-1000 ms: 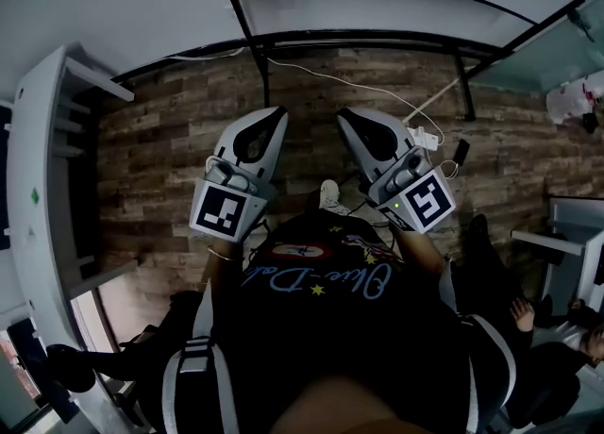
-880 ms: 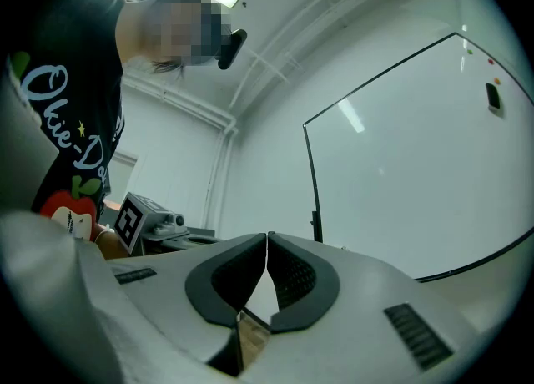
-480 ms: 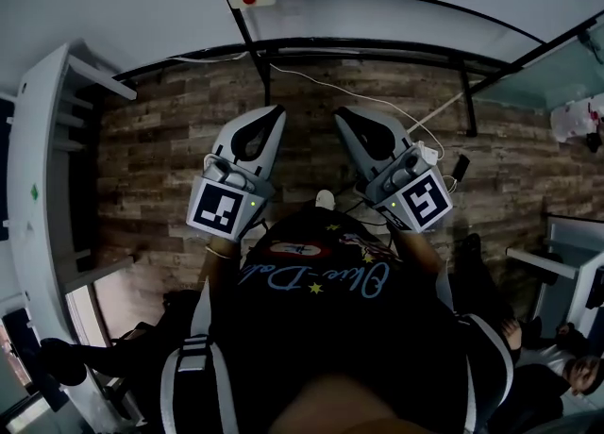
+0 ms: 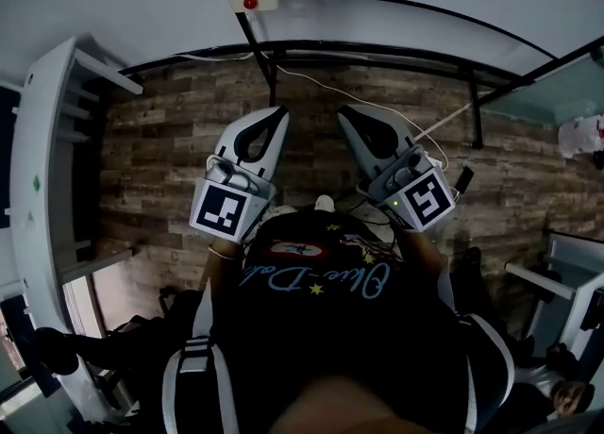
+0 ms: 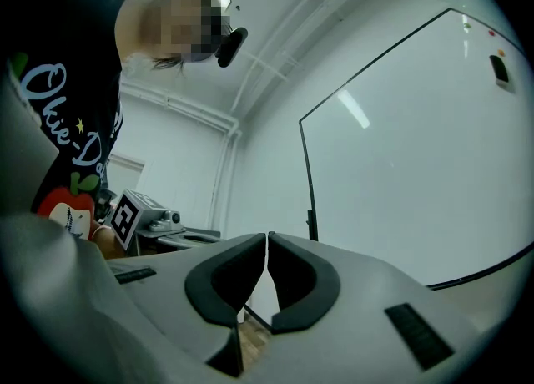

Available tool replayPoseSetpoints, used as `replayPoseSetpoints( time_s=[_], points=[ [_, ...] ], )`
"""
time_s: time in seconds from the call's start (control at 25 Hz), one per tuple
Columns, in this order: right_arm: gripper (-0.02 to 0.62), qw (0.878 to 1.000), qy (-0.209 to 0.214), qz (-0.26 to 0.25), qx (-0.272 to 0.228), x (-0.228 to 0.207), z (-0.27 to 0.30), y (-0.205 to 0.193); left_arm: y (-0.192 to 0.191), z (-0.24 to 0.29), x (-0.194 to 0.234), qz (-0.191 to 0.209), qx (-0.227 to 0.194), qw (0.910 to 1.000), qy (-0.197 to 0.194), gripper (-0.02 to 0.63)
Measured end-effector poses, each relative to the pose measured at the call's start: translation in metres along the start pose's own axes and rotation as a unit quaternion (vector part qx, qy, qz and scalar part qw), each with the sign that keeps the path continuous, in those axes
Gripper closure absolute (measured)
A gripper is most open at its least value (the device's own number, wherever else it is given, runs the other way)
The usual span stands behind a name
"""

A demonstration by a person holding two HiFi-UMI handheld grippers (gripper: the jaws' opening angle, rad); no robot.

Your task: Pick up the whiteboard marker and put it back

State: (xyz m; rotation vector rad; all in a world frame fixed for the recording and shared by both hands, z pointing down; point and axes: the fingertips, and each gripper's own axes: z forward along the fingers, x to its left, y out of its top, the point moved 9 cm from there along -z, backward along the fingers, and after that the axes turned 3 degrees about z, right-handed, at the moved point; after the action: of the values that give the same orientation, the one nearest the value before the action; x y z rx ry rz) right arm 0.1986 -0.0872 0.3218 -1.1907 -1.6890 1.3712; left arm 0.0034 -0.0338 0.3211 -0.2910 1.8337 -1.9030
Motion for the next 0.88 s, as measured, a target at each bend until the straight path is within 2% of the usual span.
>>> replayPoseSetpoints(
  time_s=[0.24, 0.44, 0.88],
  points=[
    [0.566, 1.000, 0.007, 0.003, 0.005, -0.004, 0.009, -0.003, -0.003, -0.001, 0.006, -0.006, 0.005, 0.9999, 0.011, 0.612],
    [0.566, 1.000, 0.004, -0.006, 0.007, -0.006, 0.028, -0.005, -0.007, 0.001, 0.030, -0.010, -0.004, 0.9998, 0.015, 0.612],
    [0.566, 0.999, -0.026, -0.024, -0.003, -0.021, 0.092, -0.017, -0.014, 0.023, 0.103, 0.001, -0.014, 0.9996, -0.024, 0.612]
  ],
)
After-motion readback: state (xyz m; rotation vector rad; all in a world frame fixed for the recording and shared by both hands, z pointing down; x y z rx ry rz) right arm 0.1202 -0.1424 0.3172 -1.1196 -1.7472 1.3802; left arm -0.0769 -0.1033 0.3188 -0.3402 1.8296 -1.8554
